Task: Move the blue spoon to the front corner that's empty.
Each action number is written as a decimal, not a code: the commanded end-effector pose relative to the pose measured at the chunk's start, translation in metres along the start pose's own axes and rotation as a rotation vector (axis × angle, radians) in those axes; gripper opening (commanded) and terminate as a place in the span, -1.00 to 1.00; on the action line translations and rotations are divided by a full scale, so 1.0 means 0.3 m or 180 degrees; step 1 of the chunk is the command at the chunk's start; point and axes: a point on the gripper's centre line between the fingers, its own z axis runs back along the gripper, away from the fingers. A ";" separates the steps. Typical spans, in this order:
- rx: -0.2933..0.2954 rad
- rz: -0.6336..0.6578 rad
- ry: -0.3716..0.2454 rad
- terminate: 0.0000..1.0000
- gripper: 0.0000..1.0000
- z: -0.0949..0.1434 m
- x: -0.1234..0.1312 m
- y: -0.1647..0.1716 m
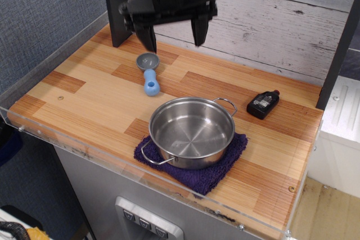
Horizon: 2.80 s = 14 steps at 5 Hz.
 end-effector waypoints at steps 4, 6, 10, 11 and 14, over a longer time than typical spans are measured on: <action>0.0257 0.0276 0.0006 -1.00 1.00 -0.190 0.068 0.123; 0.0279 0.0315 0.0094 -1.00 1.00 -0.246 0.048 0.154; 0.0390 0.0265 0.0266 -1.00 -1.00 -0.330 0.012 0.160; 0.0363 0.0232 0.0237 -1.00 -1.00 -0.306 0.006 0.173; 0.0089 0.0067 -0.0205 -1.00 -1.00 -0.041 0.113 0.159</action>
